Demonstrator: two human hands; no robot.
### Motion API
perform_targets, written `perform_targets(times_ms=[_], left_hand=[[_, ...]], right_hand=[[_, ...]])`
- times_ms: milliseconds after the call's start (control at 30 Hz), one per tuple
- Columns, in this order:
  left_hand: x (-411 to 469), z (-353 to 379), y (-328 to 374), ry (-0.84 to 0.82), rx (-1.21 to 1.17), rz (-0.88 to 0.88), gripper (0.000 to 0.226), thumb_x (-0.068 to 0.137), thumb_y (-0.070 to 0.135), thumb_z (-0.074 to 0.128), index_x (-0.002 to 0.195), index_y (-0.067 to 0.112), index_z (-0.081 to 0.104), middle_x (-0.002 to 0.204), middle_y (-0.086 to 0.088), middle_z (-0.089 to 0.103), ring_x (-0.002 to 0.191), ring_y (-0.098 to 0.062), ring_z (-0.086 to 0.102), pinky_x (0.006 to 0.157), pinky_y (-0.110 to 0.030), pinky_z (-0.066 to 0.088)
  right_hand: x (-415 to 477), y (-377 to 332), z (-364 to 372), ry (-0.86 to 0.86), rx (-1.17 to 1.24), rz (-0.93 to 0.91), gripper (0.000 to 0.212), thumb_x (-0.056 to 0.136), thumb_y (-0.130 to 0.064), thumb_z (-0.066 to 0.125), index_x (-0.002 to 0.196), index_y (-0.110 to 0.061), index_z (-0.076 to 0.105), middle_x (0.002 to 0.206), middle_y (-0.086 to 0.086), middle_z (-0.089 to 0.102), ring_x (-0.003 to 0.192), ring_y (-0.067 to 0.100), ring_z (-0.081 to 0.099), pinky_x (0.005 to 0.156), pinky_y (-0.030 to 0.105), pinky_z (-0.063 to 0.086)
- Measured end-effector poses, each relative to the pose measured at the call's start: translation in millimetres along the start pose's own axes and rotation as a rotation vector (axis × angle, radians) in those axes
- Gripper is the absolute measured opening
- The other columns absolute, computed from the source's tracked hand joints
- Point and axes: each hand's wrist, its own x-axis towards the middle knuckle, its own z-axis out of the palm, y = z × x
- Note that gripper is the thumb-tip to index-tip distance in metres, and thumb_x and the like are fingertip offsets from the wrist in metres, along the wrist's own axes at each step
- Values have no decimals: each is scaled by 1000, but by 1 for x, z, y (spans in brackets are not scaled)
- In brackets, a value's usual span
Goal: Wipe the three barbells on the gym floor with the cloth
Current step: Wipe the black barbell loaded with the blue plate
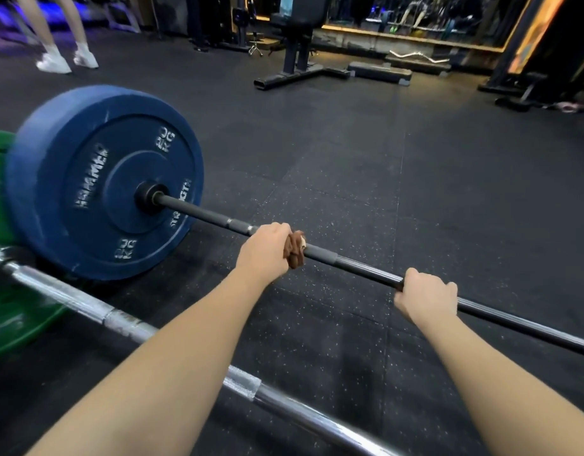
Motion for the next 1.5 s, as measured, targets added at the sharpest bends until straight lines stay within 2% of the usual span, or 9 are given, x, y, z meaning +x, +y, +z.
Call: perform_targets(times_ms=[100, 233, 433, 667, 833, 1033, 1167, 1367, 1500], left_hand=[[-1, 1, 0, 15, -4, 0, 24, 82, 7, 67, 97, 19, 52, 106, 2, 57, 105, -20, 54, 77, -34, 46], [-1, 2, -3, 25, -13, 27, 23, 80, 3, 63, 93, 20, 52, 99, 7, 54, 100, -18, 52, 72, -32, 42], [-6, 5, -20, 19, -71, 79, 33, 80, 6, 65, 98, 31, 52, 105, 16, 53, 104, -11, 53, 77, -36, 51], [3, -16, -51, -74, -42, 93, 51, 77, 3, 60, 116, 36, 54, 117, 15, 58, 109, -14, 57, 90, -42, 52], [10, -38, -87, 36, -15, -224, 49, 80, -1, 56, 122, 24, 59, 119, -2, 64, 112, -31, 61, 97, -40, 48], [4, -25, -42, 38, 30, -277, 23, 89, 8, 64, 95, 22, 48, 102, 2, 50, 89, -25, 59, 83, -37, 44], [-5, -2, -28, 99, -1, -186, 22, 91, 7, 60, 100, 23, 48, 107, 3, 46, 80, -22, 55, 76, -35, 43], [0, -14, -46, 56, 63, -122, 30, 90, 8, 65, 110, 24, 50, 116, 7, 46, 114, -22, 59, 82, -37, 52], [1, -17, -60, 9, 113, -89, 41, 91, 8, 66, 128, 19, 51, 147, 0, 44, 152, -22, 28, 108, -42, 46]], right_hand=[[7, -19, -17, -44, -74, -56, 13, 92, -30, 57, 101, -20, 56, 109, 1, 65, 99, 25, 57, 87, 38, 38], [14, -83, -32, -6, 6, -274, 45, 93, -49, 64, 126, -22, 53, 127, 3, 56, 122, 26, 50, 98, 42, 37], [3, -120, -9, 153, 66, -265, 24, 99, -23, 56, 118, -17, 44, 121, 2, 59, 113, 24, 56, 88, 37, 38], [13, -116, -11, 108, 133, -330, 14, 103, -27, 51, 111, -18, 43, 117, 3, 60, 109, 26, 58, 79, 37, 28], [16, -113, -6, 129, 130, -352, 16, 104, -29, 50, 104, -20, 37, 115, 2, 59, 105, 25, 57, 78, 37, 29], [14, -115, -6, 172, 109, -337, 24, 101, -26, 52, 98, -20, 30, 111, 0, 59, 101, 23, 57, 77, 36, 28], [13, -114, -8, 142, 115, -340, 27, 101, -29, 54, 98, -19, 29, 111, 1, 58, 102, 24, 58, 77, 35, 29], [13, -112, 0, 252, 119, -329, 21, 101, -29, 50, 93, -21, 33, 101, -4, 61, 94, 23, 62, 71, 35, 29], [14, -113, 0, 313, 75, -347, 24, 101, -40, 49, 92, -23, 35, 91, -7, 57, 89, 20, 63, 68, 34, 30]])
